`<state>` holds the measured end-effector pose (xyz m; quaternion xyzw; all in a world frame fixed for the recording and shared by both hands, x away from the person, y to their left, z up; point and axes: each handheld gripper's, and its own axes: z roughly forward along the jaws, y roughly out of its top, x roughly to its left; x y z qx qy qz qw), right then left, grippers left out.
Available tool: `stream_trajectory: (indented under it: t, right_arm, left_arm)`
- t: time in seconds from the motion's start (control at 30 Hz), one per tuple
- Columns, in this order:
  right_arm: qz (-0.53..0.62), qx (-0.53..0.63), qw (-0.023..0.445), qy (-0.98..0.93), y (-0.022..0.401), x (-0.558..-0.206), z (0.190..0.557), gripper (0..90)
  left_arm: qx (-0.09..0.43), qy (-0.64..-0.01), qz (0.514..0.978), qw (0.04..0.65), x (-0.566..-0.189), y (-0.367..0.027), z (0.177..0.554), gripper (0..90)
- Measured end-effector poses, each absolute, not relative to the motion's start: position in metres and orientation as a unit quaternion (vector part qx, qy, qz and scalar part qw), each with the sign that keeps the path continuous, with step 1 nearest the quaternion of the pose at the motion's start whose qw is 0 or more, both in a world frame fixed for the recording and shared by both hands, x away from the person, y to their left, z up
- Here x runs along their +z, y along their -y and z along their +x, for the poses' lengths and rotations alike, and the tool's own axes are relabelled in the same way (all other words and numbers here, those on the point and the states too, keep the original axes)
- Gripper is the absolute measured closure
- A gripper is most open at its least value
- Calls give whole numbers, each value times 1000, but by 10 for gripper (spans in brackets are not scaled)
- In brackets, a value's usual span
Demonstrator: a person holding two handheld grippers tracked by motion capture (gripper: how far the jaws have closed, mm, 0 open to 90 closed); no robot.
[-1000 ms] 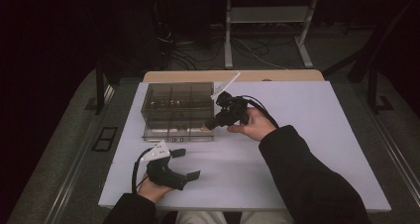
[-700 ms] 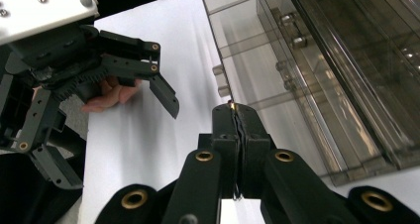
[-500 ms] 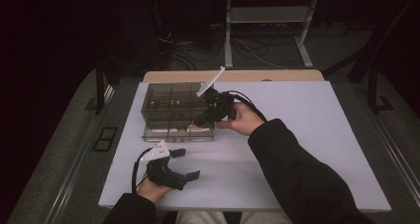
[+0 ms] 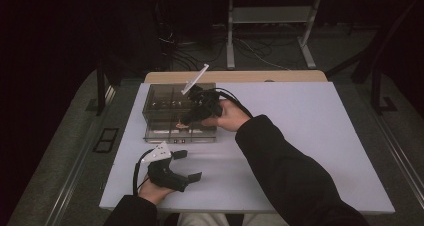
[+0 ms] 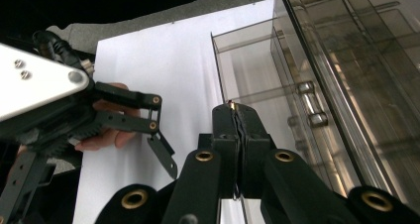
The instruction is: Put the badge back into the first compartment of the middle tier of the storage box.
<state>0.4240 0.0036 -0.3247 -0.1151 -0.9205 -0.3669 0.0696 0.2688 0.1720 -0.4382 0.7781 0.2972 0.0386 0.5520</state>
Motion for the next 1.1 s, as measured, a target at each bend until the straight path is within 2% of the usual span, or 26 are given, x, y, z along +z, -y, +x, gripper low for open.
stream_trajectory:
  t: [1.1]
  right_arm:
    - [-98, -362, 89, 923, -68, -346, 437, 875]
  left_arm:
    - [34, -299, 778, 552, -439, -173, 270, 0]
